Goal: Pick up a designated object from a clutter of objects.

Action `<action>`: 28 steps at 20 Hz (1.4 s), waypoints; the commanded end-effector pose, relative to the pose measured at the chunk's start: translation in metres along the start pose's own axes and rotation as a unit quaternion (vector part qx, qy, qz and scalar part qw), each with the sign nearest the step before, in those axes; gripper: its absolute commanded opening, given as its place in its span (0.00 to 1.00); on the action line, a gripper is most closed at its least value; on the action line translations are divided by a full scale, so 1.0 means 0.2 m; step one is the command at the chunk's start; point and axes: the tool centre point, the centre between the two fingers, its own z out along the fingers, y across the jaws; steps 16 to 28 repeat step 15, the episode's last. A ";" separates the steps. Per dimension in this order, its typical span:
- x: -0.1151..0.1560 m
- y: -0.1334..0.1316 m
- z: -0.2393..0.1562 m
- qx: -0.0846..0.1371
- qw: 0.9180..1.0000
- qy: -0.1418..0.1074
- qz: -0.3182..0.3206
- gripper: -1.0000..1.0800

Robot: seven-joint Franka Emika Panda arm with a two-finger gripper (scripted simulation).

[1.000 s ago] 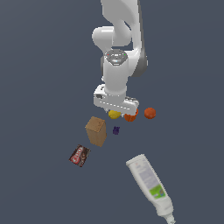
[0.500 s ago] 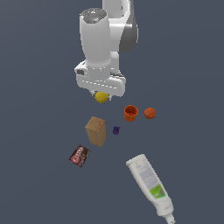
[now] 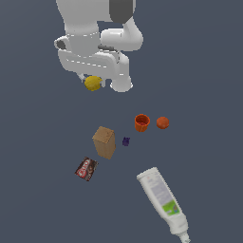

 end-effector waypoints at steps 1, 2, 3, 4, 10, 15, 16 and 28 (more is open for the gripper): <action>0.00 0.07 -0.10 0.000 1.000 0.000 0.000 0.00; 0.00 0.09 -0.13 -0.001 1.000 0.000 0.000 0.00; 0.00 0.11 -0.16 -0.001 1.000 0.000 0.000 0.00; 0.00 0.13 -0.19 -0.001 1.000 0.000 0.000 0.00; 0.01 0.21 -0.31 -0.001 1.000 0.000 0.000 0.00; 0.01 0.23 -0.34 -0.002 1.000 0.000 0.000 0.00; 0.01 0.23 -0.34 -0.002 1.000 0.000 0.000 0.00; 0.01 0.23 -0.34 -0.002 1.000 0.000 0.000 0.00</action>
